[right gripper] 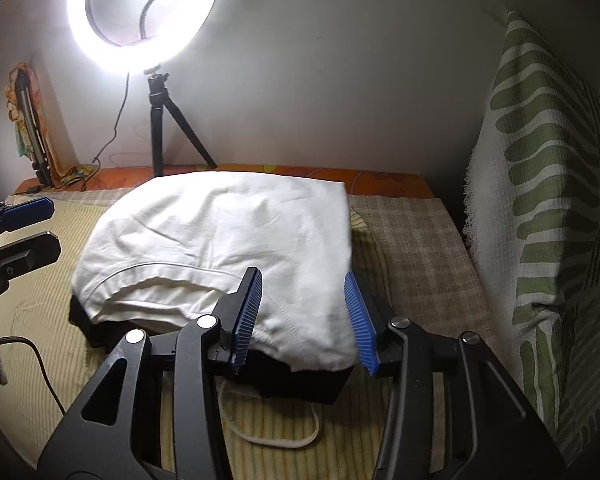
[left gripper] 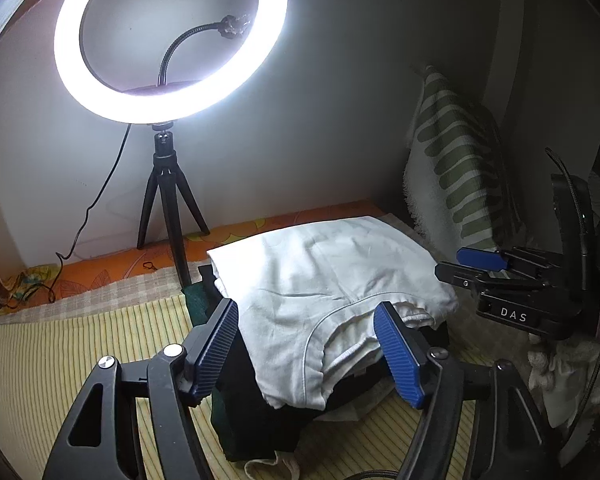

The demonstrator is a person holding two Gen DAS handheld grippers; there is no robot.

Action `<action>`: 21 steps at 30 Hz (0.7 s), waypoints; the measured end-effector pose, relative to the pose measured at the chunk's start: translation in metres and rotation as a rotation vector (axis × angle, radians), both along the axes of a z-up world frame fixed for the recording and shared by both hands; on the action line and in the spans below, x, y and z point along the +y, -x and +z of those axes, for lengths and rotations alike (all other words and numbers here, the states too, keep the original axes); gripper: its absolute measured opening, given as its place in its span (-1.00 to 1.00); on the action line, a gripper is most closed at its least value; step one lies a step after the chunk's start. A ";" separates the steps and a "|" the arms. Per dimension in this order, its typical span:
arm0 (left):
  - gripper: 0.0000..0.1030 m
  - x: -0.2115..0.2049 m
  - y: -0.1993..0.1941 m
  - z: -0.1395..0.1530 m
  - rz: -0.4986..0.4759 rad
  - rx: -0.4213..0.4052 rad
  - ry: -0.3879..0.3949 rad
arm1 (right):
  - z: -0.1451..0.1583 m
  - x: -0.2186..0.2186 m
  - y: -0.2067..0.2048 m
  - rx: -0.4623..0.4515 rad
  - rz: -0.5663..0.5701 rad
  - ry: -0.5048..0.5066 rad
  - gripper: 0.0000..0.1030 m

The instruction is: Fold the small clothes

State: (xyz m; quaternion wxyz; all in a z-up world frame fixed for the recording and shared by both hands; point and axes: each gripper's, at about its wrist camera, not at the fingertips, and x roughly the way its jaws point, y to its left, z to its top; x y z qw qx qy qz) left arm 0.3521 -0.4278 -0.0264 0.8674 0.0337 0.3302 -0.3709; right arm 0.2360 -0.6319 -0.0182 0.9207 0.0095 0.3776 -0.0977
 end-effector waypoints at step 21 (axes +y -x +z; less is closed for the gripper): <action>0.99 0.094 0.097 0.047 0.032 -0.119 0.020 | 0.043 0.094 0.095 -0.115 0.022 -0.048 0.44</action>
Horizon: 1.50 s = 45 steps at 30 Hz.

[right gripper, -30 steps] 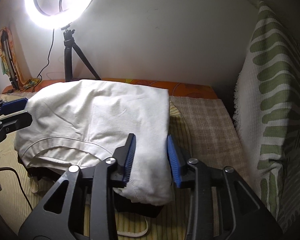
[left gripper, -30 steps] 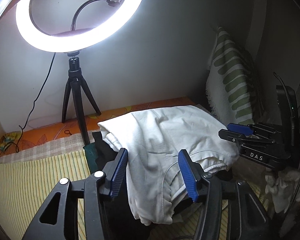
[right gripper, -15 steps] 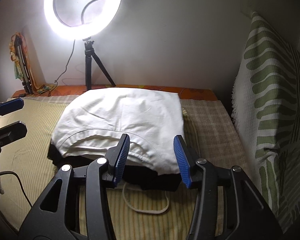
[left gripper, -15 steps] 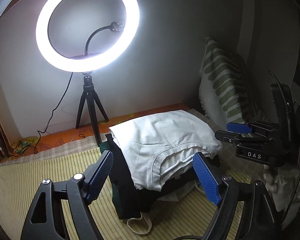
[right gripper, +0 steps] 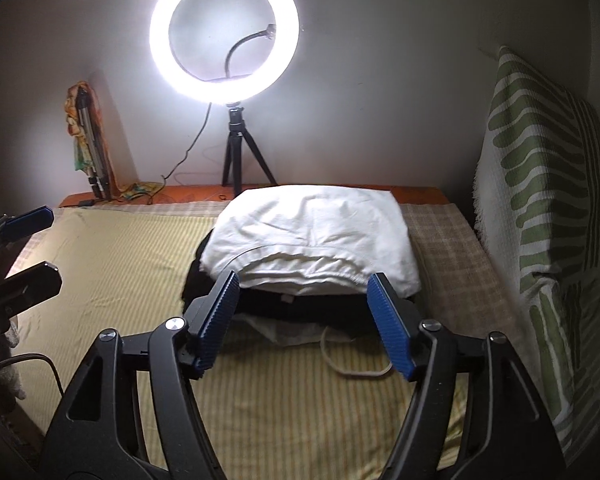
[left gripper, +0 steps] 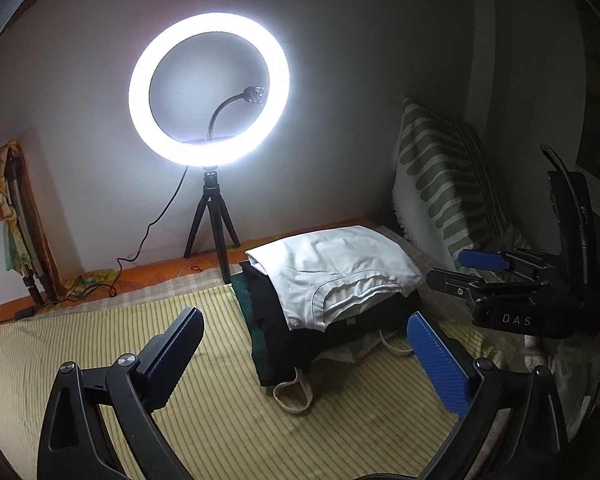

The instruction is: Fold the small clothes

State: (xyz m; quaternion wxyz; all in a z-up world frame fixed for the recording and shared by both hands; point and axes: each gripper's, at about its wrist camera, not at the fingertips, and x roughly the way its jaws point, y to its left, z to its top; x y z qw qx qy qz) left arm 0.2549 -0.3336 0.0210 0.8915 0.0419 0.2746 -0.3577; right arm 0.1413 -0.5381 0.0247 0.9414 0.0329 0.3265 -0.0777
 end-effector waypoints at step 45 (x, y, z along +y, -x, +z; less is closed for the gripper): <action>0.99 0.055 0.093 -0.056 0.045 -0.049 -0.219 | -0.062 0.087 0.072 0.008 -0.101 0.016 1.00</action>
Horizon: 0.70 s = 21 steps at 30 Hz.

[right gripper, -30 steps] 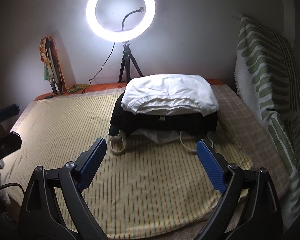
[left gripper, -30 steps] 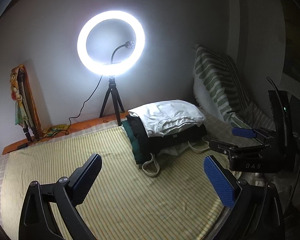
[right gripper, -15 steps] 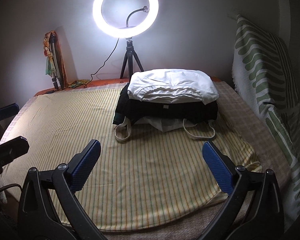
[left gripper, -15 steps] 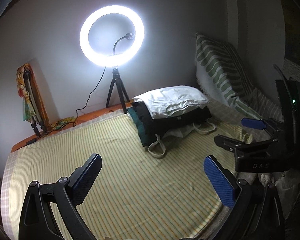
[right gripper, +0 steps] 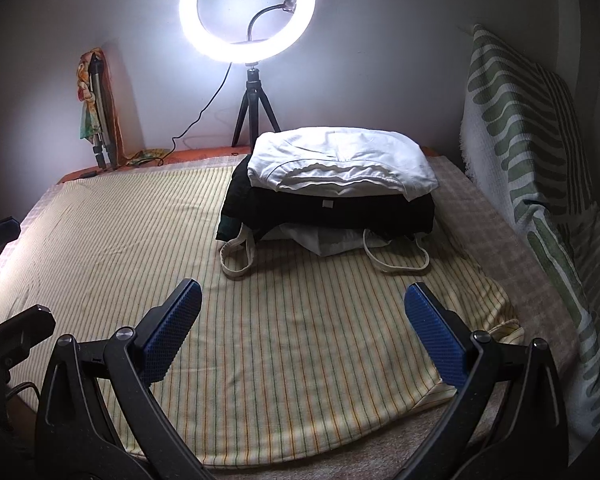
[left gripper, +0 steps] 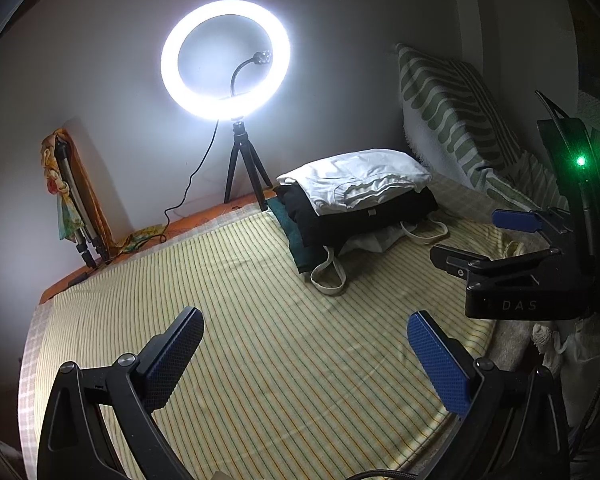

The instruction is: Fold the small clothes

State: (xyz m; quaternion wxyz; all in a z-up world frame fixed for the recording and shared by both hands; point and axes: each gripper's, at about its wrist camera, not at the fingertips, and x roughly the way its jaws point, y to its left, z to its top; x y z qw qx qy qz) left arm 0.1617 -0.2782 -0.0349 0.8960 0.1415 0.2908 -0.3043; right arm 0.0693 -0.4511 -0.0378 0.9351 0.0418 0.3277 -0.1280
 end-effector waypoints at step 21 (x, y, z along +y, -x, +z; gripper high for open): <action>0.99 0.001 -0.002 0.001 0.005 0.013 0.005 | -0.009 0.005 -0.010 0.039 0.021 0.012 1.00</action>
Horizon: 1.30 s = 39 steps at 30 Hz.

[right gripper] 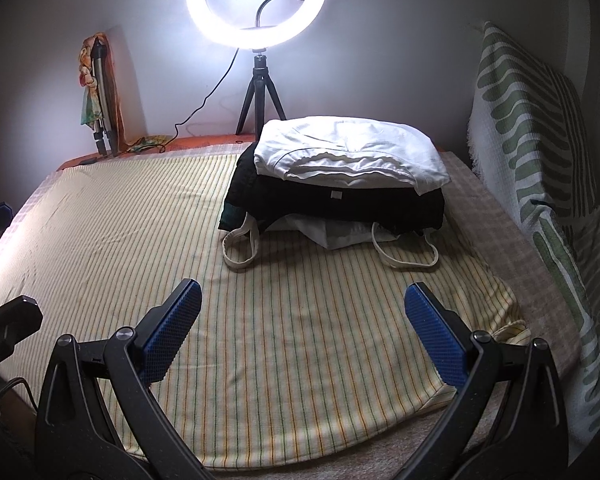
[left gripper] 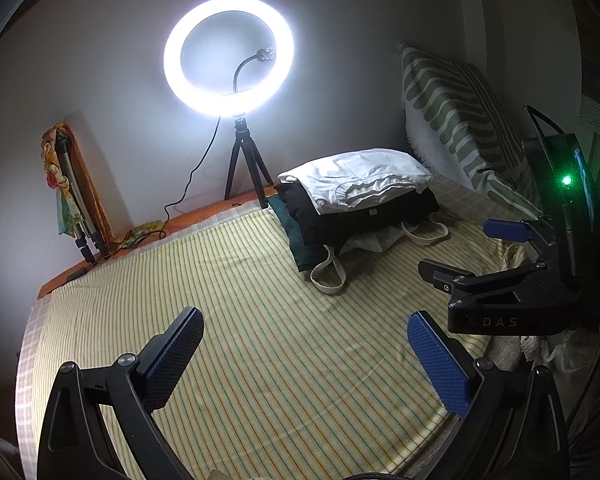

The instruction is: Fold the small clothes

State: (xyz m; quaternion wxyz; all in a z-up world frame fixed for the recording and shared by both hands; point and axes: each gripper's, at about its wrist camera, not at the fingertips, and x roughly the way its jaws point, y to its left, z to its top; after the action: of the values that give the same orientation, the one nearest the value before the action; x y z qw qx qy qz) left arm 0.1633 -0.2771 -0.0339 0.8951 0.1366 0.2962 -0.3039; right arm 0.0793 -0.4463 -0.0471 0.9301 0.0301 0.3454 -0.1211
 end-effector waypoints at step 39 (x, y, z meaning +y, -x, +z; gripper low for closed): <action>0.99 -0.006 0.002 0.001 -0.025 -0.004 -0.014 | -0.005 -0.009 -0.005 0.013 0.009 -0.026 1.00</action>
State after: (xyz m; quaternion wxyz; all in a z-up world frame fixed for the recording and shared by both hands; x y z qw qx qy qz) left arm 0.1610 -0.2827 -0.0328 0.8909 0.1471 0.2948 -0.3127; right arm 0.0844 -0.4553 -0.0523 0.9279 0.0399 0.3530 -0.1128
